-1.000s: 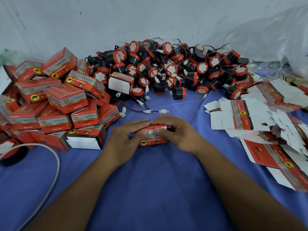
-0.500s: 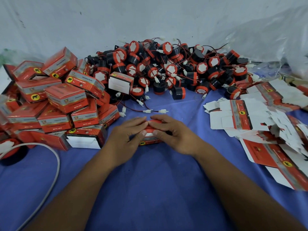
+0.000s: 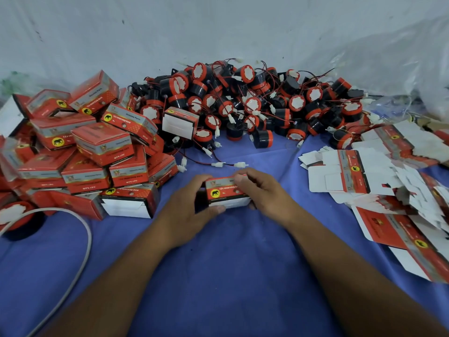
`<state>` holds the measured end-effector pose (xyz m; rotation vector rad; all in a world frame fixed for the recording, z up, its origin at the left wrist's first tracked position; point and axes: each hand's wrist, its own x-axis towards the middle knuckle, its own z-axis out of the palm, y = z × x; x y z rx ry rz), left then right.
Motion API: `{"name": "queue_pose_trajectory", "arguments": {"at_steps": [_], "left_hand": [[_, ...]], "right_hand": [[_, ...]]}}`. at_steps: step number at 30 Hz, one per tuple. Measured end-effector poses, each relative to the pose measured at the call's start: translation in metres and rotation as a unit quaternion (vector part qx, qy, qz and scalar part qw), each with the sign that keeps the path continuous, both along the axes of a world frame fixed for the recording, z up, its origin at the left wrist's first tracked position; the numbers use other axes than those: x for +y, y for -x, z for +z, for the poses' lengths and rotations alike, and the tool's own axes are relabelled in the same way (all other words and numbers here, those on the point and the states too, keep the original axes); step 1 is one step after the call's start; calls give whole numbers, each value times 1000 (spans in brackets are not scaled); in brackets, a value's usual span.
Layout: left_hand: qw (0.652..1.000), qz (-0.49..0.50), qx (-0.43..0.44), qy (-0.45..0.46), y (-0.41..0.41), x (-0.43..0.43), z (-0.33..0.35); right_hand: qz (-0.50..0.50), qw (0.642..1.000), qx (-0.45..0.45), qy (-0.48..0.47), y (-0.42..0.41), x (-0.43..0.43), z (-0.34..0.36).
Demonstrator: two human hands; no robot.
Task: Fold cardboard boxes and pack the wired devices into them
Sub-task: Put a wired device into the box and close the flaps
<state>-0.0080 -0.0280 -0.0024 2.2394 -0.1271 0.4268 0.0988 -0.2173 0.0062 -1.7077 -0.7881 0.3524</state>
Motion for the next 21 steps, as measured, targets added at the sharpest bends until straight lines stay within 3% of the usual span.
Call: {"name": "queue_pose_trajectory", "arguments": {"at_steps": [5,10,13,16,19,21], "left_hand": [[991,19,6,131,-2,5,1],[973,124,12,193,-6,6,-2],[969,174,11,175,-7,9,-2],[981,160,18,111,-6,8,-5],[988,138,16,66,-6,14,-7],[990,128,12,50,-8,15,-9]], "right_hand": [[89,996,11,-28,-1,0,-1],[-43,988,105,-103,-1,12,-3],[-118,952,224,-171,-2,26,2],[-59,911,335,-235,-6,56,35],[65,898,308,-306,-9,96,93],[91,902,301,-294,-8,108,116]]}}
